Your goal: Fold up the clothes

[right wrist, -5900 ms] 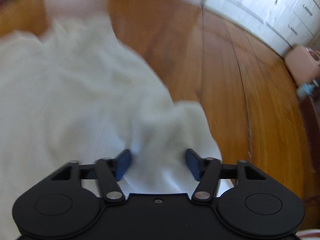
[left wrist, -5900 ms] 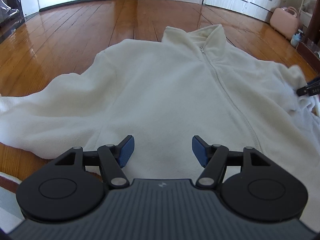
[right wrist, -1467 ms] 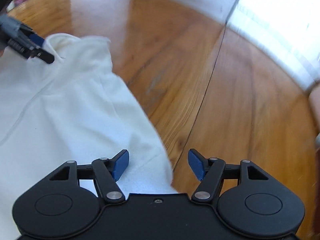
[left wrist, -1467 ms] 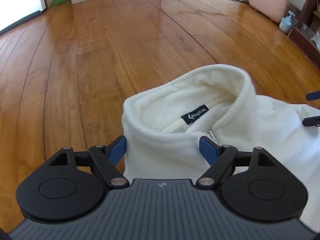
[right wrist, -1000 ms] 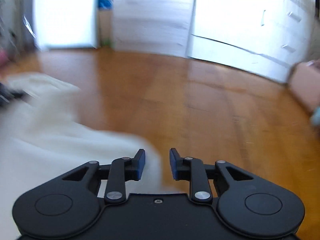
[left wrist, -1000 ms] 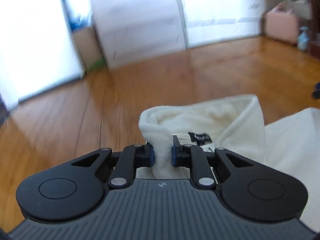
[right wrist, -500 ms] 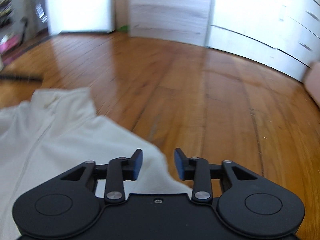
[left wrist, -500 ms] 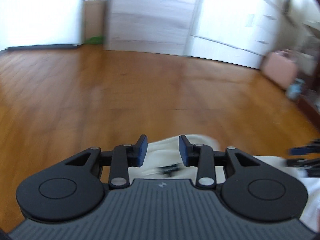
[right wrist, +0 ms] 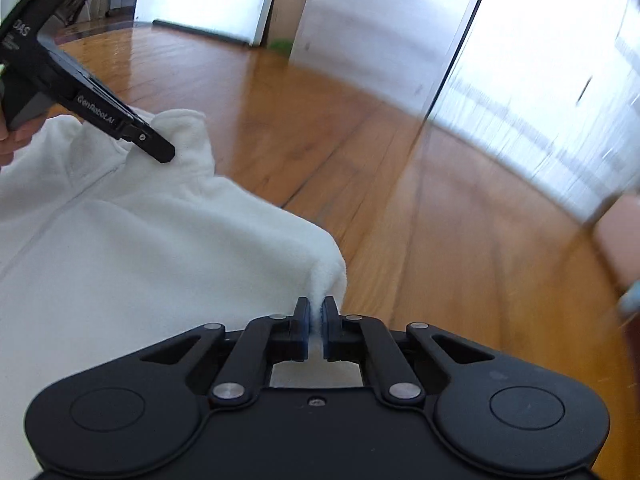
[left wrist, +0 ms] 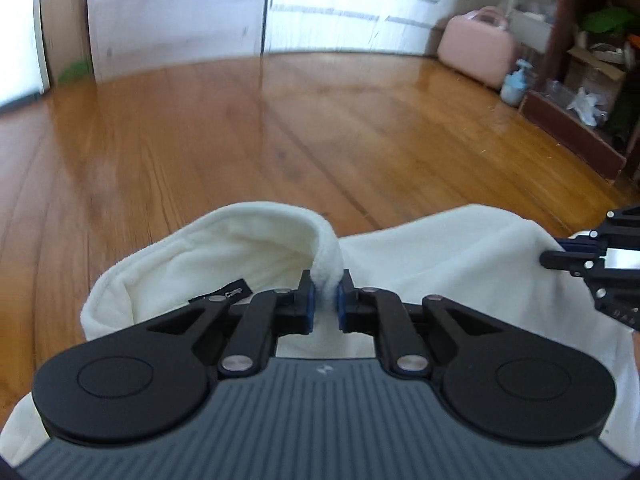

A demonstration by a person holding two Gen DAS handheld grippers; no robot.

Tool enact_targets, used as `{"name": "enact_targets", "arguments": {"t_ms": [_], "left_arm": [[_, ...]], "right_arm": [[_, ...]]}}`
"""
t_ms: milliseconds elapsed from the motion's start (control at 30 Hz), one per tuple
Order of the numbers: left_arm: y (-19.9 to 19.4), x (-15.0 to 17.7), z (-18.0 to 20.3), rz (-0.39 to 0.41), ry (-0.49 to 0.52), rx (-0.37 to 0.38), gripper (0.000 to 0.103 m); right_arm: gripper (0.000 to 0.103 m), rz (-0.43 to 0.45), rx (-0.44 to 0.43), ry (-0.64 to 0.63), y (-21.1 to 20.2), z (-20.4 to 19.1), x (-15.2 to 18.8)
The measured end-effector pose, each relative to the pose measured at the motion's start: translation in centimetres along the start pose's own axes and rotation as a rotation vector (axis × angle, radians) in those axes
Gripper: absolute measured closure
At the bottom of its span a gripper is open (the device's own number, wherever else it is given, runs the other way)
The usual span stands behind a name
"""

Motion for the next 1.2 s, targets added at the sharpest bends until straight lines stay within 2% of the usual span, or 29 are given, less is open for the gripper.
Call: {"name": "enact_targets", "arguments": {"t_ms": [33,67,100,133,167,267,300,333,367,433,533,633,667,733,767,800,833,900,967,1000,1067,1133,1200], "left_arm": [[-0.7,-0.2,0.2,0.030,0.001,0.007,0.093],[-1.3,-0.4,0.4,0.060,0.001,0.014,0.093],[-2.0,-0.6,0.6,0.088,-0.004,0.025,0.093],[-2.5,-1.0,0.3,0.104,-0.037,0.058,0.093],[-3.1,-1.2,-0.4,0.120,-0.094,0.110,0.093],[-4.6,-1.1,-2.9,0.158,-0.282,0.257,0.093],[-4.8,-0.7,-3.8,0.161,-0.344,0.293,0.093],[-4.6,-0.3,-4.2,0.146,-0.369,0.286,0.093],[-4.4,0.1,-4.5,0.132,-0.383,0.278,0.093],[-4.4,0.8,-3.9,0.109,-0.323,0.253,0.093],[-5.7,1.6,-3.0,0.099,-0.296,0.306,0.093],[-8.0,2.6,-2.9,0.164,-0.320,0.397,0.093],[-8.7,2.7,-3.3,0.196,-0.341,0.427,0.093],[-9.1,2.7,-4.4,0.245,-0.394,0.455,0.093],[-9.0,2.6,-5.0,0.246,-0.426,0.438,0.093],[-8.9,2.5,-5.5,0.246,-0.453,0.418,0.093],[-8.8,2.4,-5.6,0.243,-0.450,0.391,0.093],[-8.6,2.2,-5.2,0.221,-0.384,0.322,0.093],[-8.5,2.3,-4.4,0.183,-0.304,0.259,0.093],[-8.4,2.5,-4.0,0.160,-0.265,0.233,0.093],[-7.9,3.2,-3.3,0.110,-0.220,0.209,0.093],[-7.4,4.0,-2.9,0.070,-0.196,0.203,0.092],[-7.0,4.8,-2.4,0.039,-0.179,0.205,0.091]], "right_arm": [[0.097,0.011,0.040,-0.027,-0.6,-0.6,0.1],[0.092,0.013,0.081,-0.057,-1.1,-1.2,0.3],[0.084,0.012,0.094,-0.077,-1.5,-1.8,0.5],[0.082,0.009,0.078,-0.084,-1.6,-2.2,0.7],[0.076,0.002,0.050,-0.079,-1.7,-2.4,0.9],[0.068,-0.025,-0.068,0.000,-1.5,-1.8,0.8],[0.063,-0.034,-0.118,0.044,-1.4,-1.4,0.7],[0.063,-0.041,-0.169,0.101,-1.1,-0.8,0.6],[0.063,-0.035,-0.193,0.158,-0.9,-0.1,0.5],[0.063,-0.002,-0.185,0.251,-1.1,1.7,0.4],[0.060,0.042,-0.146,0.309,-1.0,3.6,0.1],[0.039,0.025,-0.095,0.257,-0.1,3.9,0.1],[0.037,0.013,-0.089,0.233,0.2,3.9,0.2],[0.037,-0.007,-0.136,0.201,0.7,3.4,0.6],[0.048,-0.008,-0.179,0.186,0.7,3.1,0.7],[0.094,-0.001,-0.219,0.167,0.5,2.7,0.7],[0.097,0.018,-0.228,0.138,-0.1,2.1,0.7],[0.098,0.063,-0.168,0.061,-1.8,1.0,0.9],[0.098,0.078,0.004,-0.103,-4.5,-1.3,0.5],[0.097,0.082,0.045,-0.185,-5.9,-2.8,0.5],[0.097,0.074,-0.012,-0.313,-8.1,-5.9,1.4],[0.098,0.001,-0.104,-0.412,-8.4,-8.2,3.4],[0.097,-0.071,-0.131,-0.496,-8.0,-9.5,5.2]]}}
Point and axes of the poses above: each gripper's, at about its wrist camera, not at the fingertips, and y roughly the way its jaws point, z to its right, x to its underside, the point moved 5 cm from there along y, roughly the way its jaws point, and after that the axes turned 9 degrees about -y, right-handed, at the moved point
